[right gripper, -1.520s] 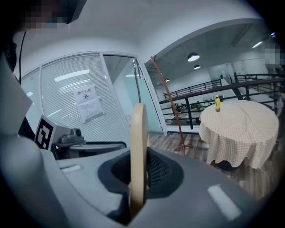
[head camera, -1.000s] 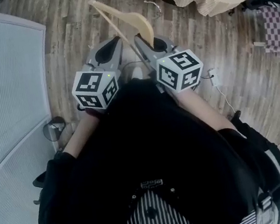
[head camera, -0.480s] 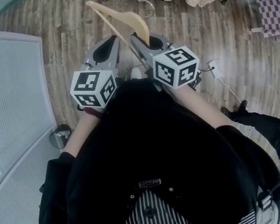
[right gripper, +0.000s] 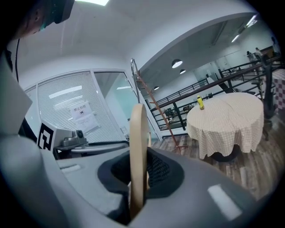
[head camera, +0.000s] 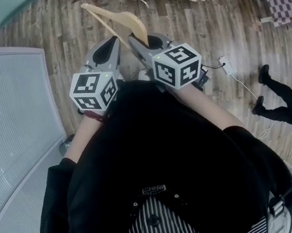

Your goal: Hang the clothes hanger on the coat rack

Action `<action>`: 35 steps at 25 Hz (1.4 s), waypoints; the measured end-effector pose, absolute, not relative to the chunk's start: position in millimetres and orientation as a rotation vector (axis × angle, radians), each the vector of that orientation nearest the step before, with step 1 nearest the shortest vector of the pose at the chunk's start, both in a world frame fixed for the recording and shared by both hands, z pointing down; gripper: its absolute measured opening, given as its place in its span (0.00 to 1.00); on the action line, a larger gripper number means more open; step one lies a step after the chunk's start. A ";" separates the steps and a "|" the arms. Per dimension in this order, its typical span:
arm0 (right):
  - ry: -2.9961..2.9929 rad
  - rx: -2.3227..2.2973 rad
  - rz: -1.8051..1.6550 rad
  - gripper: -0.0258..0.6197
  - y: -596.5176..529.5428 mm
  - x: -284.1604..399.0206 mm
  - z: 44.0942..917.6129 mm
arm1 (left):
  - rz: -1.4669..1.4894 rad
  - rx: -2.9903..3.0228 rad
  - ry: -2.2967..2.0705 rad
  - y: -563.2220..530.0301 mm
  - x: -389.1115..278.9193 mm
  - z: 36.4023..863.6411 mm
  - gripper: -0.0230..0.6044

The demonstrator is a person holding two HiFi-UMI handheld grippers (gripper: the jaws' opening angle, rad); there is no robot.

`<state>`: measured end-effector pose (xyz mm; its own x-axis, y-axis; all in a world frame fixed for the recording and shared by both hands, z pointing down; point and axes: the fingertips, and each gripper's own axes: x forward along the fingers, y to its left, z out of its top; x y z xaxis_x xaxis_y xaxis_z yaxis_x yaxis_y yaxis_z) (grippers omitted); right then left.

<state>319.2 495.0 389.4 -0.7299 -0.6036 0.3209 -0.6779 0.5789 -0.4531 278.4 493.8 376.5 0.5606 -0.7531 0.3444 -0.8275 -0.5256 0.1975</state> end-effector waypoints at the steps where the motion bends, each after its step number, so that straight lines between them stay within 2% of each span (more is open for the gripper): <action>1: -2.675 1.090 0.858 0.10 495.0 320.2 389.9 | 0.313 2.460 -1.297 493.4 278.8 376.7 0.04; 13: -2.650 1.084 0.849 0.10 477.9 314.1 395.2 | 0.297 2.435 -1.288 474.4 271.0 383.5 0.04; 23: -2.577 1.233 0.830 0.10 449.4 329.0 398.1 | 0.286 2.511 -1.130 436.6 291.5 386.8 0.04; 35: -2.521 1.350 0.772 0.10 365.7 293.9 398.6 | 0.311 2.577 -0.984 346.1 266.8 388.3 0.04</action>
